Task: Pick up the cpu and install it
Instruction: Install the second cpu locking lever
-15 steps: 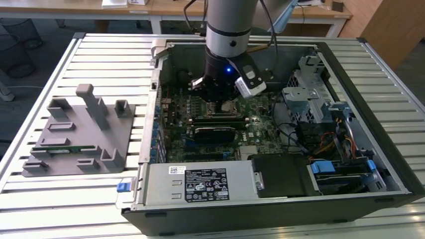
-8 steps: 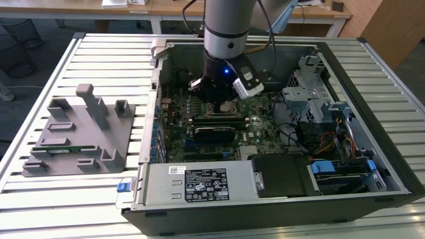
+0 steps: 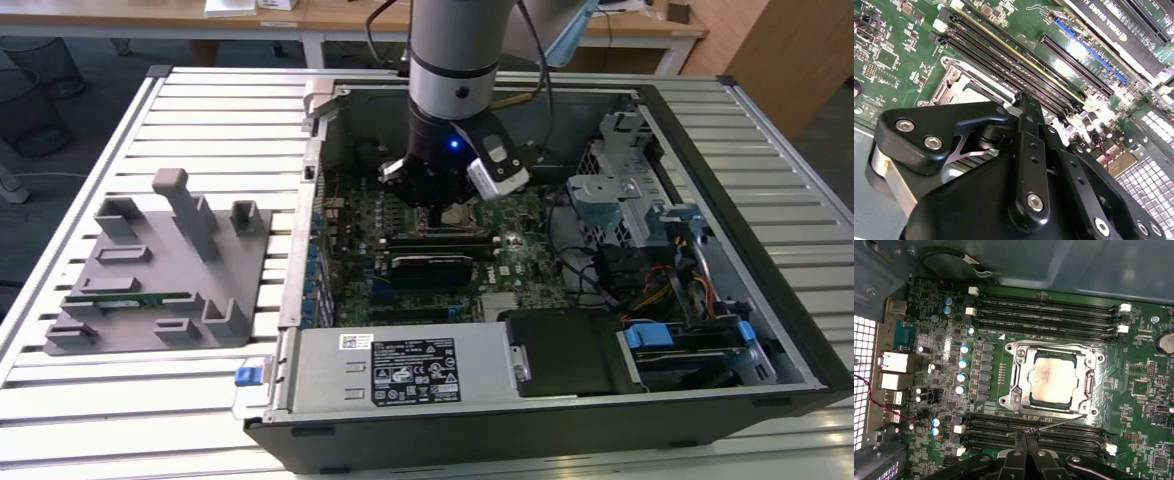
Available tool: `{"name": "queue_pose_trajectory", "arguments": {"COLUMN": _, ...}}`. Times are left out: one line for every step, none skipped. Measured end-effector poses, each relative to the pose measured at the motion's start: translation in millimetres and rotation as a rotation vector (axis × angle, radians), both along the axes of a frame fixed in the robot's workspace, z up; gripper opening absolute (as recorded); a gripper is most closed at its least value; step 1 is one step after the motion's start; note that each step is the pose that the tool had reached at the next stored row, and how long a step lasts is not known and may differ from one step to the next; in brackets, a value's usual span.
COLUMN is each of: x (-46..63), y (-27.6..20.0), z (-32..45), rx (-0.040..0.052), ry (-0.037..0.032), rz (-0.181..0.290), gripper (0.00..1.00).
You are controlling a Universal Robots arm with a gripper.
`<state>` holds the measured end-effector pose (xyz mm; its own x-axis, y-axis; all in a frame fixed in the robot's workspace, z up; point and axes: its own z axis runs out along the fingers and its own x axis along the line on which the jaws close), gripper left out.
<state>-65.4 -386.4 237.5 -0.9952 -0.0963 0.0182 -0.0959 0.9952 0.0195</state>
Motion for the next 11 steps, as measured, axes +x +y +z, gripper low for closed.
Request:
{"name": "queue_pose_trajectory", "arguments": {"x": -0.2, "y": 0.0, "z": 0.0, "rx": 0.0001, "ry": 0.0000, "rz": 0.000, "gripper": 0.11}}
{"name": "queue_pose_trajectory", "arguments": {"x": -0.4, "y": 0.0, "z": -0.1, "rx": 0.0002, "ry": 0.0000, "rz": 0.000, "gripper": 0.11}}
{"name": "queue_pose_trajectory", "arguments": {"x": -0.7, "y": 0.0, "z": -0.2, "rx": 0.0001, "ry": 0.0000, "rz": 0.000, "gripper": 0.11}}
{"name": "queue_pose_trajectory", "arguments": {"x": -1.0, "y": 0.0, "z": -0.3, "rx": 0.0002, "ry": 0.0000, "rz": 0.000, "gripper": 0.11}}
{"name": "queue_pose_trajectory", "arguments": {"x": -1.2, "y": -0.1, "z": -0.5, "rx": 0.0001, "ry": 0.0000, "rz": 0.000, "gripper": 0.11}}
{"name": "queue_pose_trajectory", "arguments": {"x": -1.4, "y": 0.0, "z": -0.7, "rx": 0.0001, "ry": 0.0000, "rz": 0.000, "gripper": 0.11}}
{"name": "queue_pose_trajectory", "arguments": {"x": -1.7, "y": 0.0, "z": -1.0, "rx": 0.0000, "ry": 0.0000, "rz": 0.000, "gripper": 0.11}}
{"name": "queue_pose_trajectory", "arguments": {"x": -2.0, "y": 0.0, "z": -1.3, "rx": 0.0001, "ry": 0.0000, "rz": 0.000, "gripper": 0.11}}
{"name": "queue_pose_trajectory", "arguments": {"x": -3.6, "y": 0.0, "z": -2.3, "rx": 0.0001, "ry": 0.0000, "rz": 0.000, "gripper": 0.11}}
{"name": "queue_pose_trajectory", "arguments": {"x": -4.0, "y": 0.0, "z": -2.4, "rx": 0.0000, "ry": 0.0001, "rz": 0.000, "gripper": 0.11}}
{"name": "queue_pose_trajectory", "arguments": {"x": -4.2, "y": 0.0, "z": -2.6, "rx": 0.0000, "ry": 0.0001, "rz": 0.000, "gripper": 0.11}}
